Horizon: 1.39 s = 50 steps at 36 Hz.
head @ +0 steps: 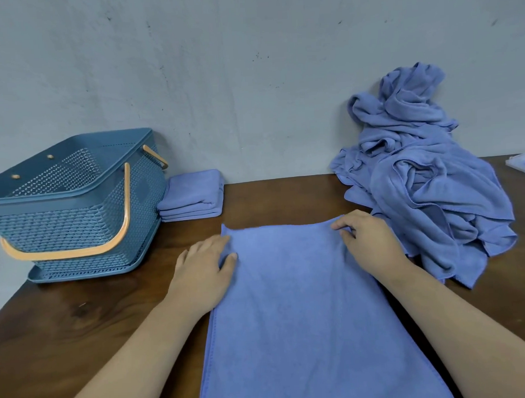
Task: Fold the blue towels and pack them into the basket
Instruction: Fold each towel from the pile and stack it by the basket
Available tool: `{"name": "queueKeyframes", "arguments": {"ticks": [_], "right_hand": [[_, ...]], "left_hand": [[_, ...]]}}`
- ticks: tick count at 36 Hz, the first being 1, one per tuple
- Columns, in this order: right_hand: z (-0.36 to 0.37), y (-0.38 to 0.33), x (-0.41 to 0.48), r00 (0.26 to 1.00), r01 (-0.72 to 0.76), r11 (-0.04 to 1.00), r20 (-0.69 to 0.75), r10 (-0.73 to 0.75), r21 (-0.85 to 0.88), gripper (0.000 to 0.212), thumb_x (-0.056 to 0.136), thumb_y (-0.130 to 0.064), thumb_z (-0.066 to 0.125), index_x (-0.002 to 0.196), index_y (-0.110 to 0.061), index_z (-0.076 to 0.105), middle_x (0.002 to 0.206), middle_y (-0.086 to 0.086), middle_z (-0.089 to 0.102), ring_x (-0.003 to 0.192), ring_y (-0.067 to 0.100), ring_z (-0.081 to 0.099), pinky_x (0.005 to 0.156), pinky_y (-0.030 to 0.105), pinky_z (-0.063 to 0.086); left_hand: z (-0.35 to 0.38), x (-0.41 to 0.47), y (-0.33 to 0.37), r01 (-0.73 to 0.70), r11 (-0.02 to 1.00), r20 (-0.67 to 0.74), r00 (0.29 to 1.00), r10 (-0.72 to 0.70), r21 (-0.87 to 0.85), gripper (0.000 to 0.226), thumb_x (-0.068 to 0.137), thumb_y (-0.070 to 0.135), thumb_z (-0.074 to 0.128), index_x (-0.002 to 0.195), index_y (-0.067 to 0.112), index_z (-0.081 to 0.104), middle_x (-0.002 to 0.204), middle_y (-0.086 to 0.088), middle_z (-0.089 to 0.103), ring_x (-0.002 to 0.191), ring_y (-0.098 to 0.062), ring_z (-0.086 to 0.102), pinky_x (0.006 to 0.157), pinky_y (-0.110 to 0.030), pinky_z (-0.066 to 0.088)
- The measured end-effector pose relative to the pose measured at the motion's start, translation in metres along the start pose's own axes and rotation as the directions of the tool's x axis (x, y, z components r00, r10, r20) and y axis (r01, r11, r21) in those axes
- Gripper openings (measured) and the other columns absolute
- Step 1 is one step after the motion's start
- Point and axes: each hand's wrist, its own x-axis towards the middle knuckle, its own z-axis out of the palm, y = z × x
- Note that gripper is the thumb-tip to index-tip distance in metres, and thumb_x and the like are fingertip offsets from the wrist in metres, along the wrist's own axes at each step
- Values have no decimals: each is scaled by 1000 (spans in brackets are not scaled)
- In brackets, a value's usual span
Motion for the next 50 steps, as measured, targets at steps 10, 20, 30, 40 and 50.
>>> {"name": "queueKeyframes", "arguments": {"ticks": [10, 20, 30, 40, 50], "right_hand": [[-1, 0, 5, 995, 25, 999, -95, -29, -38, 30, 98, 6, 60, 113, -11, 80, 111, -1, 72, 93, 11, 61, 80, 4, 39], [7, 8, 5, 999, 36, 998, 38, -34, -60, 35, 103, 5, 47, 122, -5, 75, 122, 6, 70, 112, 22, 64, 96, 34, 52], [8, 12, 6, 997, 30, 997, 68, -25, -71, 38, 103, 3, 45, 127, -8, 73, 131, 4, 68, 115, 19, 62, 94, 26, 48], [4, 12, 6, 997, 43, 998, 60, -40, -49, 28, 103, -8, 55, 120, -12, 76, 124, -2, 69, 109, 15, 65, 92, 26, 50], [1, 11, 4, 995, 54, 998, 84, -50, -45, 27, 105, -10, 55, 124, -12, 75, 128, -3, 67, 114, 15, 64, 96, 27, 50]], "left_hand": [[7, -1, -1, 14, 995, 52, 998, -19, 96, 58, 110, 54, 29, 166, 38, 31, 171, 12, 33, 158, -12, 23, 130, -45, 15], [-5, 13, -5, 81, 991, 59, 995, -75, -111, 54, 108, 52, 44, 160, 39, 42, 165, 17, 41, 153, -15, 32, 127, -45, 22], [6, 14, -8, 33, 995, 99, 994, -42, 96, 57, 111, 53, 26, 167, 40, 27, 173, 14, 28, 161, -11, 17, 131, -45, 12], [-14, 39, -6, 137, 978, 110, 987, -121, -159, 41, 106, 38, 51, 146, 34, 60, 146, 8, 62, 138, -21, 53, 119, -48, 40], [-2, 83, 60, -264, 958, 196, 951, 240, 111, 30, 106, 33, 55, 134, 32, 64, 134, 8, 62, 126, -20, 52, 107, -42, 42]]}}
